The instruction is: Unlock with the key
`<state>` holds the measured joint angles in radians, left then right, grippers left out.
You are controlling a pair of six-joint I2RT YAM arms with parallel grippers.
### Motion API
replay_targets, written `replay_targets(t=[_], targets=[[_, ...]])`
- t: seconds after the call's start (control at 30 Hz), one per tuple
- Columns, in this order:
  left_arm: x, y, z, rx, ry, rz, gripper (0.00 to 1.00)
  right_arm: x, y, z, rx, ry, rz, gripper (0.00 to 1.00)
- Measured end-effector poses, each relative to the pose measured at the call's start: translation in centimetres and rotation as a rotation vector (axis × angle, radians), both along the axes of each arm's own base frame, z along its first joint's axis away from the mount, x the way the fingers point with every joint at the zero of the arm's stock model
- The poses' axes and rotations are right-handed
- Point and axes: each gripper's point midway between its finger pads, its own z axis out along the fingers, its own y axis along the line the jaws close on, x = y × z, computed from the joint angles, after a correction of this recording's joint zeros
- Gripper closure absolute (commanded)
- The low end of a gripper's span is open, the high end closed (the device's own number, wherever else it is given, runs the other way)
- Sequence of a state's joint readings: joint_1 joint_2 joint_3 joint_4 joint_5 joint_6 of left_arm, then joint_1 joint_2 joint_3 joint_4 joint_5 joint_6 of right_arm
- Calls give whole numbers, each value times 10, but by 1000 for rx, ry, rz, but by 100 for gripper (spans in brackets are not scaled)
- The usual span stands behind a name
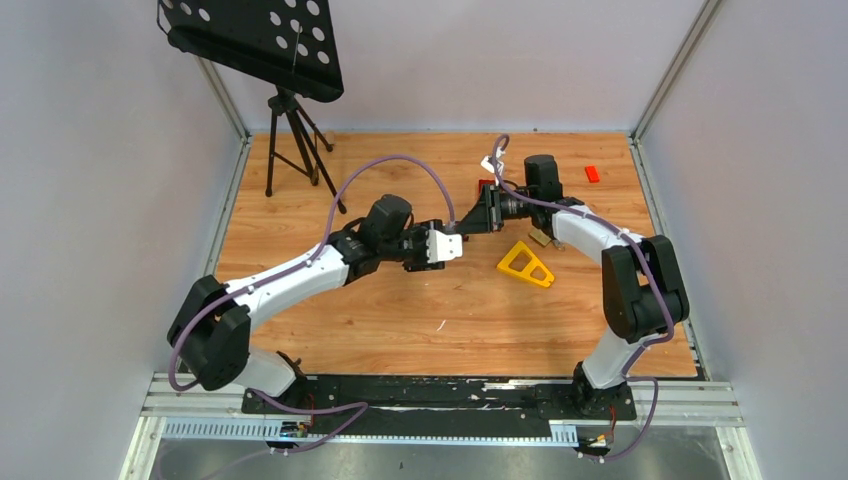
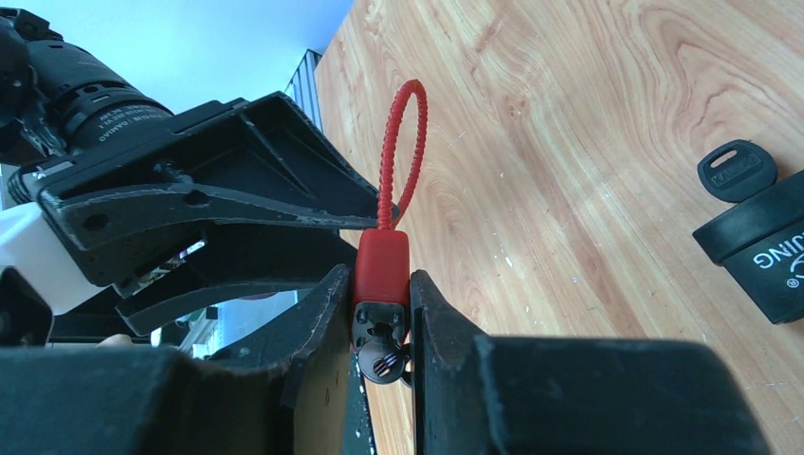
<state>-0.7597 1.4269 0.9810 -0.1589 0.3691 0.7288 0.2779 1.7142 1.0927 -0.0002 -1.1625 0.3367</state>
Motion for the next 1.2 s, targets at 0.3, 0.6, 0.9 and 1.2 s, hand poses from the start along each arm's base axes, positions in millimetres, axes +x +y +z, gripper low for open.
replay_targets(t=[0.3,0.6,0.9,1.2], targets=[[14,-3,-1,6,-30,48,48,-2,0,-1,11,6,4,100],[24,-14,-10,11,10,65,78,-3,1,-1,20,5,4,100],[23,-14,-9,8,54,82,100,-4,-1,-1,15,-4,8,62],[-11,-14,-19,-1,258,17,100,-11,-19,21,-30,-220,16,28]])
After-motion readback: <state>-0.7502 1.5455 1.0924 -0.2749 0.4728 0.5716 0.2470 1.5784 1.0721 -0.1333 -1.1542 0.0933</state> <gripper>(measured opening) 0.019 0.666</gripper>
